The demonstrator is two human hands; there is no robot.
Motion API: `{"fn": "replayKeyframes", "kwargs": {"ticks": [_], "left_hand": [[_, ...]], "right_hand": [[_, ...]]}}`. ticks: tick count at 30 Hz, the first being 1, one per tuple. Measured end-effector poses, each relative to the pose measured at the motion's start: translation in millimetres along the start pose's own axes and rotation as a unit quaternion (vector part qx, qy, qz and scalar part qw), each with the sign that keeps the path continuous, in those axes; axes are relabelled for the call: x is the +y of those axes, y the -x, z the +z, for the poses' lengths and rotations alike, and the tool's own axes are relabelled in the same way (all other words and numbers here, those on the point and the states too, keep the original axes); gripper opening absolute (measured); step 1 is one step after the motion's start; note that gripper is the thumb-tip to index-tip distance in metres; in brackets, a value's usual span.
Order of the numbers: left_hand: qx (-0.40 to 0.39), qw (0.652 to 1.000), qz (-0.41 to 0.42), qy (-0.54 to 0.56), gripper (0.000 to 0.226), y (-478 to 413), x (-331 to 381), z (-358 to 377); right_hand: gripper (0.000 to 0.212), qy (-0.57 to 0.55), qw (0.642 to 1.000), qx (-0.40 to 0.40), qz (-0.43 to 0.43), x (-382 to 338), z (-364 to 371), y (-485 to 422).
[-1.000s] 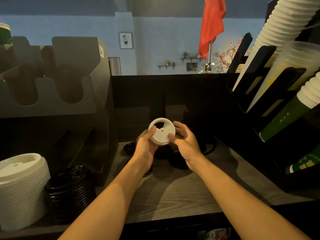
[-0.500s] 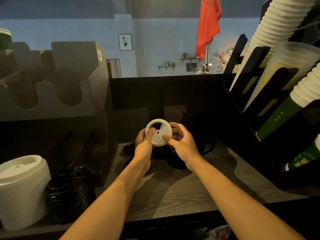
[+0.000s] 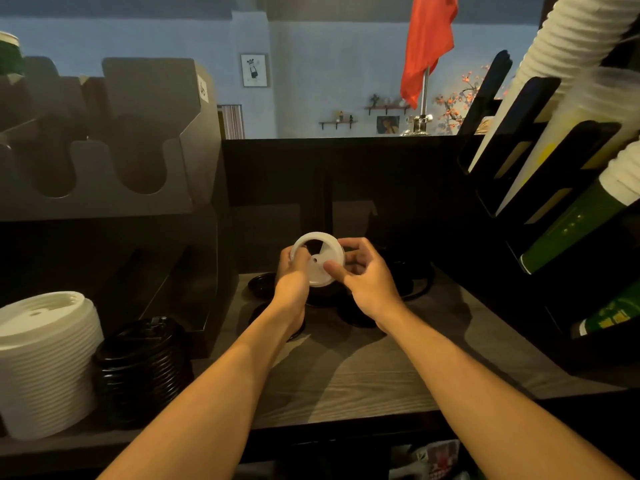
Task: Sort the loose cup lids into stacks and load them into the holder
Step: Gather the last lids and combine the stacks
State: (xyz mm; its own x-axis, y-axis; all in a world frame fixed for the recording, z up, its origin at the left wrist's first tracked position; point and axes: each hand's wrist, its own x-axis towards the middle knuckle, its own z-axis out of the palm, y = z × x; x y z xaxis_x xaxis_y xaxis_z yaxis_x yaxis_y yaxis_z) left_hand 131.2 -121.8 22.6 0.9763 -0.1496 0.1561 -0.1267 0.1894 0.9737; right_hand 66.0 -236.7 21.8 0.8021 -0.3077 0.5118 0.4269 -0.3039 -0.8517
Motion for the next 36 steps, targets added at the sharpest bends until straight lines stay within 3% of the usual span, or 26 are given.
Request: {"fn": "replayKeyframes", "kwargs": {"ticks": [10,15,23,32,36], "left_hand": [[-0.020,0.993,0.087,-0.083,0.045,27.0,8.7,1.4],[-0.009,0.990,0.129,-0.048,0.030,42.2,25.4,-7.0],[-0.008,0.980,0.192,-0.048,0.030,82.1,72.1,-34.1],[0.012,0.968,0.233,-0.095,0.037,119.9,107.3,-99.1],[0.044,0.959,0.258,-0.104,0.026,132.6,120.1,-130.9]], "right_hand": [[0.041,0.027,0.997,0.066,0.008,-7.8,1.1,10.3],[0.044,0.058,0.996,0.066,-0.018,-25.8,-4.7,18.5],[0.103,0.201,0.972,-0.051,-0.113,-73.6,4.4,37.9],[0.090,0.217,0.960,-0.023,-0.178,-119.7,53.3,65.6],[0.089,0.212,0.955,-0.018,-0.207,-132.4,81.4,74.2]]}}
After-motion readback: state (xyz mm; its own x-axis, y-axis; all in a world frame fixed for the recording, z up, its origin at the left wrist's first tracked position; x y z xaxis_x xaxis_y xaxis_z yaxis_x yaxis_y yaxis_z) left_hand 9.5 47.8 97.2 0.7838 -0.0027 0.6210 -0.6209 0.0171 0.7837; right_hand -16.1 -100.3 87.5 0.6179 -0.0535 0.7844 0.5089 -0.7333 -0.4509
